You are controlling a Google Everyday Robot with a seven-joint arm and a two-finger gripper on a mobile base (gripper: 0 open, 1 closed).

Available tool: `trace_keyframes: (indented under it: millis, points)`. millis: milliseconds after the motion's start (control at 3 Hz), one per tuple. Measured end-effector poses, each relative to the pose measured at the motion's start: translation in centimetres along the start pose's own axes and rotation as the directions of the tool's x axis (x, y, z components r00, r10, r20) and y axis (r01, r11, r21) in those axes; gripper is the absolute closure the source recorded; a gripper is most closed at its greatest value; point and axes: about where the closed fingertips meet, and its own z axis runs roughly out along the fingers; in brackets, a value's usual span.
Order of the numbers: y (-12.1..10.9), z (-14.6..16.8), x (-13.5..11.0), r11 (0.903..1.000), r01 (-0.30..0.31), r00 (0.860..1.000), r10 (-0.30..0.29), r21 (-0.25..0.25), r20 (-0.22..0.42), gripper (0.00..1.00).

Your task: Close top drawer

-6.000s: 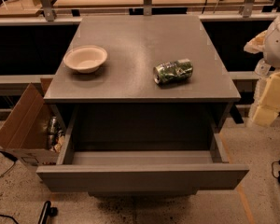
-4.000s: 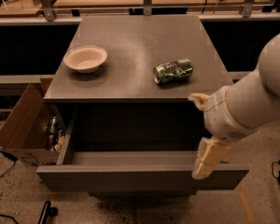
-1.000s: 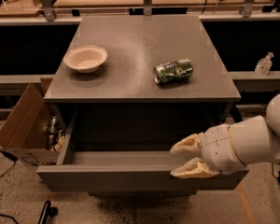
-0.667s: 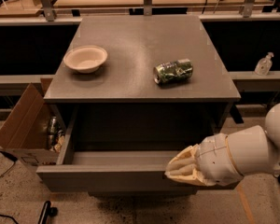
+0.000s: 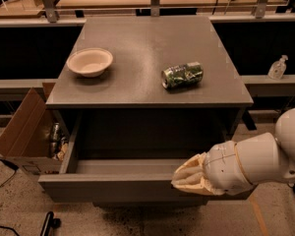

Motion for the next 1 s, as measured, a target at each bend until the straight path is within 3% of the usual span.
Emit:
trace_keyframes:
  millis: [333, 667, 1000]
  points:
    - [0.8, 3.4, 1.7, 0.9996, -0.007, 1.0, 0.007, -0.029, 0.025, 1.0]
    - [1.6, 7.8, 4.7, 0.9994, -0.02, 0.999, 0.021, -0.027, 0.041, 1.0]
    - [2.2, 10.8, 7.1, 0.9965, -0.066, 0.989, 0.072, -0.051, 0.127, 1.0]
